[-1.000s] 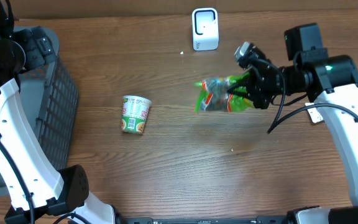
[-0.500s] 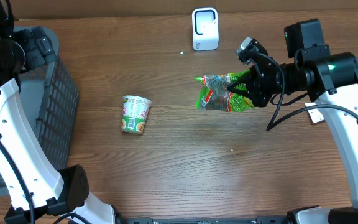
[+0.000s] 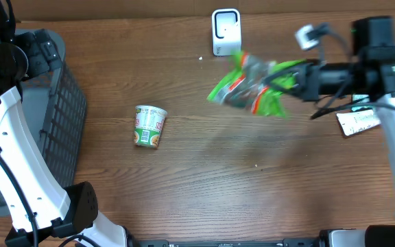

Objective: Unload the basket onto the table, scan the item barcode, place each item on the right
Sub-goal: 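Lift the snack bag and carry it toward the scanner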

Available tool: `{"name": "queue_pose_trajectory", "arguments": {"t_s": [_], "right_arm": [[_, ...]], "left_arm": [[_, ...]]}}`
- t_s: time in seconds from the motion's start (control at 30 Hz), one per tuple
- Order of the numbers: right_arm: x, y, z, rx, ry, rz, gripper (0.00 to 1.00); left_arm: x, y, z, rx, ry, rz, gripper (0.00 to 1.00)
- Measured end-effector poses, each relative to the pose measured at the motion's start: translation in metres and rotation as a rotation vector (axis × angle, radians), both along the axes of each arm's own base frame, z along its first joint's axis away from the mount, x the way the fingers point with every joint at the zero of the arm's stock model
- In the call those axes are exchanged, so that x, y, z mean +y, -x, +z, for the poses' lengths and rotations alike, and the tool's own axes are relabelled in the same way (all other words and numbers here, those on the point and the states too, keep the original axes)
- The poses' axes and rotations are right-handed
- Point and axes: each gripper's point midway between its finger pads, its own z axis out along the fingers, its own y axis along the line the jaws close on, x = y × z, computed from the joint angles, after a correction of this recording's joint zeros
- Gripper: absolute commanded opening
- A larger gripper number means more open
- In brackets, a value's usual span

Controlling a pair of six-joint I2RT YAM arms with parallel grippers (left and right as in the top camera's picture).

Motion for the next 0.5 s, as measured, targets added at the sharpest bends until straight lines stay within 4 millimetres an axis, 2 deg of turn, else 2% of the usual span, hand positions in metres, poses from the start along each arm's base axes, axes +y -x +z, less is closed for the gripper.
{"name": "queue_pose_trajectory", "arguments": {"t_s": [0.17,0.27,0.43,0.5], "right_arm": [[-0.055,-0.018,0.018,0.131,-0.167,-0.143,0.04],[-0.073,-0.027,0.019,0.162,-0.219,-0.180,0.04],[-0.077,-0.031,0.019,0.102,-0.209,-0.177,0.04],[-0.075,-0.038,0.006,0.068,-0.117,-0.203,0.04]], "left_arm": [[0.000,0.000,0.000,0.000,0.000,0.000,1.00],[0.000,0.000,0.000,0.000,0.000,0.000,1.00],[0.000,0.000,0.000,0.000,0.000,0.000,1.00],[0.000,0.000,0.000,0.000,0.000,0.000,1.00]]}}
